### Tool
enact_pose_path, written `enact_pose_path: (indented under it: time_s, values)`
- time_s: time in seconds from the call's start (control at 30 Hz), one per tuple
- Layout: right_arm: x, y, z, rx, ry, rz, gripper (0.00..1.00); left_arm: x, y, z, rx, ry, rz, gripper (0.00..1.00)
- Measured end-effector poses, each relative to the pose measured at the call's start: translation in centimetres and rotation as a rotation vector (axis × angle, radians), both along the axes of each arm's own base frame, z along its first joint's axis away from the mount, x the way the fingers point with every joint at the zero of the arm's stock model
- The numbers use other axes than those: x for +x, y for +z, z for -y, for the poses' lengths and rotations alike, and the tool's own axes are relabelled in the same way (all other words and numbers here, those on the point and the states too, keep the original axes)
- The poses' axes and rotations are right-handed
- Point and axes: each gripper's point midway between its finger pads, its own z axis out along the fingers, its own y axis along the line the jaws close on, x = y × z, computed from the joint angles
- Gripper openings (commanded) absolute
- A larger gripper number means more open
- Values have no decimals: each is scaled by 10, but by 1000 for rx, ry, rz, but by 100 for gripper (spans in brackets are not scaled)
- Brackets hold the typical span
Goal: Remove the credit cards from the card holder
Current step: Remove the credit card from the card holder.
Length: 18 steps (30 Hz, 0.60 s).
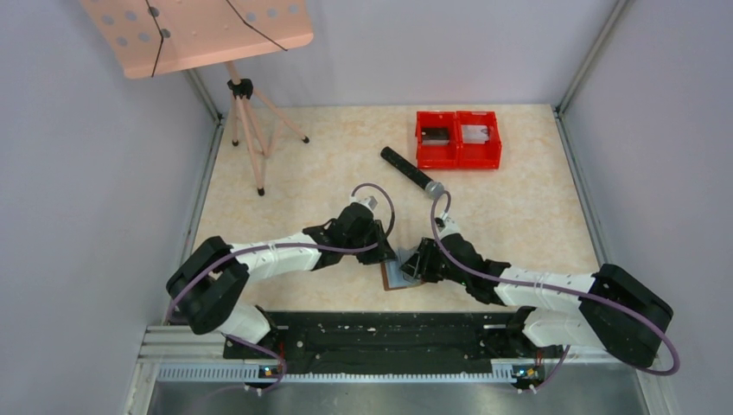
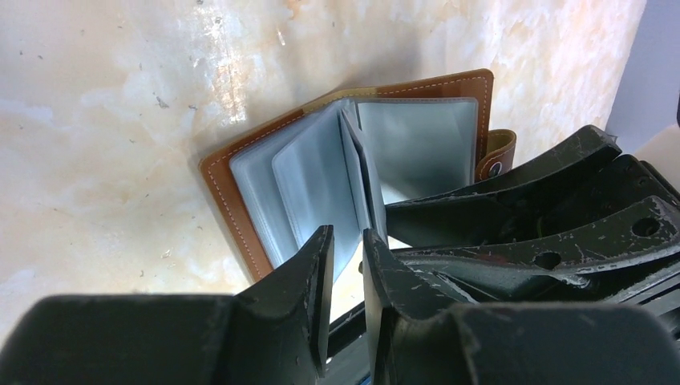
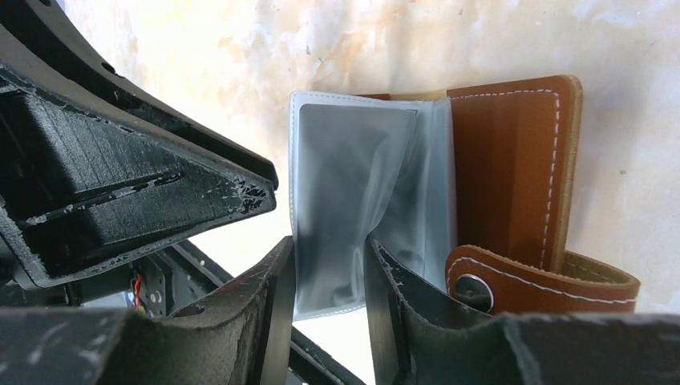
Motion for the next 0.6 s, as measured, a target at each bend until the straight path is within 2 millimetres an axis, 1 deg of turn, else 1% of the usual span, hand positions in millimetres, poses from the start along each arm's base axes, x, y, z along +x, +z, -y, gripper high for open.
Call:
enact_pose_path:
  time_s: [0.43,0.6]
  values:
    - [0,0,0,1,-2,0,35,2,2,5,-24,-9,10,25]
    - [0,1,0,1,-1,1,35,2,-2,6,-18,-10,4,24]
